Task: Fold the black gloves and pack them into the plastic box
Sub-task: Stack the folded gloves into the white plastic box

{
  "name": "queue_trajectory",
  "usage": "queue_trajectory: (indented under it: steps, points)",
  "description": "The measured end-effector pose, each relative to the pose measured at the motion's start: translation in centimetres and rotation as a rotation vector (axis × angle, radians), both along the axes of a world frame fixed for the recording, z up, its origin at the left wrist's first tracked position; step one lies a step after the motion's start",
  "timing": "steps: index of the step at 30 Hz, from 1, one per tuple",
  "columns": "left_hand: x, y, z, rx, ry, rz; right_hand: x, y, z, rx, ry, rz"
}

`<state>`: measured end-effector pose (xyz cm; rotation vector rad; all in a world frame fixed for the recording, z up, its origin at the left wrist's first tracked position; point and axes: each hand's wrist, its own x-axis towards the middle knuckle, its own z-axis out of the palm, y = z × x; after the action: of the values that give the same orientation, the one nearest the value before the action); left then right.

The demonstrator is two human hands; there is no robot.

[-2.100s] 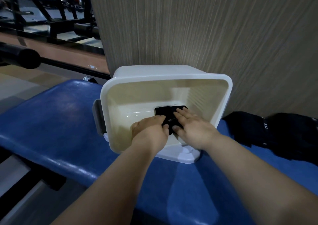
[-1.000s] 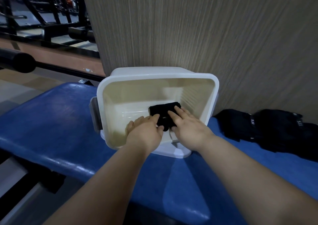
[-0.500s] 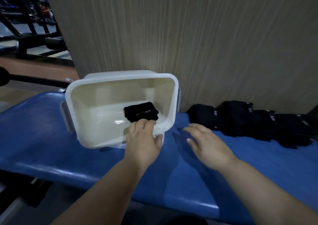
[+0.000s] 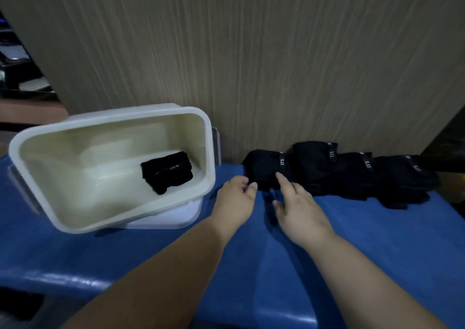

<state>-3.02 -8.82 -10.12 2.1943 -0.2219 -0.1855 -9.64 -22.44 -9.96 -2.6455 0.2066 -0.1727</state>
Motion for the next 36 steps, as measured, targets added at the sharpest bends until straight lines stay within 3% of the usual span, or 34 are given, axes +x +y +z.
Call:
queue_trajectory:
  steps: [7, 14, 17, 25, 30, 36]
  points:
    - [2.3, -3.2, 0.9, -0.092, 0.171, 0.098, 1.1, -0.6, -0.7, 0.002, 0.055, -0.029]
    - [3.1, -4.0, 0.6, -0.181, 0.136, 0.183, 1.4, -0.5, -0.8, -0.001, 0.063, -0.056]
    - [3.3, -4.4, 0.5, -0.257, 0.204, 0.183, 1.4, -0.5, -0.7, 0.006, 0.050, -0.060]
    - [2.3, -3.2, 0.3, -0.519, 0.191, 0.198, 0.7, -0.3, 0.1, 0.046, -0.198, -0.106]
    - [1.8, -2.0, 1.3, -0.713, 0.246, 0.179, 0.2, 0.4, 0.4, 0.050, -0.237, -0.096]
    - [0.4, -0.5, 3.2, -0.879, 0.321, 0.176, 0.0, 0.9, 1.4, 0.152, -0.445, -0.141]
